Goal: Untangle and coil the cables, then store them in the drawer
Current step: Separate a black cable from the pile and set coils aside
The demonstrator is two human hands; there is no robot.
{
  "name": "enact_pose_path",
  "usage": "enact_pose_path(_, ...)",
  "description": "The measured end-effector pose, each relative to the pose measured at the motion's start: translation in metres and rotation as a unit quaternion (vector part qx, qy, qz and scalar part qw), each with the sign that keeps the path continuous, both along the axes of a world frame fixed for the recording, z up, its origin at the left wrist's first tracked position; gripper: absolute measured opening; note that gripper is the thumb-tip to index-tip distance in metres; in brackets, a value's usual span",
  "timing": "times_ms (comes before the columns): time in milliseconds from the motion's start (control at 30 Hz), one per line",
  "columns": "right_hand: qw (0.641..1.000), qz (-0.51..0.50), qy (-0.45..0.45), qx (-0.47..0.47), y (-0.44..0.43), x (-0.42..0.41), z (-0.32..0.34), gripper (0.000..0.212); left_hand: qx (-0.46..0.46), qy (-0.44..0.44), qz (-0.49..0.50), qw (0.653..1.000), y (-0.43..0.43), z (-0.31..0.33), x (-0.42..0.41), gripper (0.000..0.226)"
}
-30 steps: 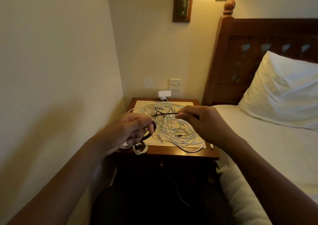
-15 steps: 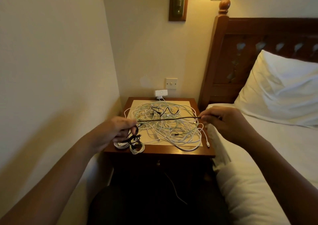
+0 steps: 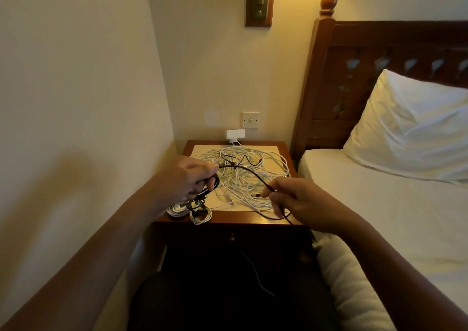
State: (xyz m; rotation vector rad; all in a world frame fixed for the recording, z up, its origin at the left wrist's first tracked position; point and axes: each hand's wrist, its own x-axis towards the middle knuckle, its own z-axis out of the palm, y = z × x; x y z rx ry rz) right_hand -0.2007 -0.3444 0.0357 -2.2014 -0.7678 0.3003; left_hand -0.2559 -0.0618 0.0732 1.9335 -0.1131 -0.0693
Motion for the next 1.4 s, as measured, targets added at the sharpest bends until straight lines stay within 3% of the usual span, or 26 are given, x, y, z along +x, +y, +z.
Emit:
enact_pose_path(167, 0.996, -0.042, 0.022, 0.082, 0.000, -0.003, 0.000, 0.017, -0.073, 0.016, 0.053, 0.996, 0.019, -0.011, 0.007, 0.042)
enact_pose_path(267, 0.995, -0.025, 0.054, 0.074, 0.001, -0.007, -0.004, 0.014, -0.141, 0.045, 0.082, 0.986, 0.024, -0.020, 0.012, 0.039)
enact_pose_path(400, 0.995, -0.062, -0.071, -0.028, 0.014, -0.015, -0.013, 0.013, -0.307, 0.086, 0.076, 0.945, 0.025, -0.024, 0.021, 0.034)
enact_pose_path(500, 0.986, 0.000, -0.160, -0.040, 0.025, -0.031, -0.008, 0.017, -0.379, 0.098, 0.067, 0.918, 0.021, -0.024, 0.027, 0.034)
enact_pose_path(600, 0.981, 0.034, -0.186, -0.035, 0.031, -0.036, -0.002, 0.019, -0.416, 0.090, 0.076, 0.902, 0.016, -0.024, 0.026, 0.034)
enact_pose_path(767, 0.973, -0.048, -0.205, -0.090, 0.033, -0.024, -0.013, 0.031, -0.507, 0.027, 0.038, 0.861, 0.000, -0.013, 0.014, 0.029)
enact_pose_path(867, 0.977, 0.011, -0.170, -0.127, 0.052, -0.043, -0.015, 0.033, -0.439, -0.045, 0.050, 0.896, -0.011, -0.014, 0.017, 0.032)
enact_pose_path(967, 0.974, 0.073, -0.185, -0.112, 0.070, -0.066, -0.003, 0.032, -0.239, -0.112, 0.101, 0.959, -0.020, -0.027, 0.018, 0.025)
enact_pose_path(1033, 0.974, 0.077, -0.198, -0.086, 0.071, -0.070, 0.010, 0.032, -0.113, -0.116, 0.089, 0.983, -0.022, -0.036, 0.014, 0.021)
enact_pose_path(1100, 0.971, 0.063, -0.225, -0.059, 0.063, -0.063, 0.023, 0.028, -0.048, -0.078, 0.036, 0.995, -0.024, -0.042, 0.005, 0.022)
enact_pose_path(1167, 0.960, 0.032, -0.276, -0.034, 0.052, -0.049, 0.032, 0.020, -0.075, -0.022, -0.037, 0.996, -0.030, -0.045, -0.006, 0.032)
enact_pose_path(1267, 0.954, -0.004, -0.300, 0.022, 0.043, -0.030, 0.031, 0.012, -0.195, 0.058, -0.132, 0.970, -0.034, -0.042, -0.018, 0.043)
enact_pose_path(1400, 0.956, -0.010, -0.290, 0.044, 0.043, -0.025, 0.015, 0.015, -0.179, 0.095, -0.185, 0.962, -0.033, -0.036, -0.021, 0.019)
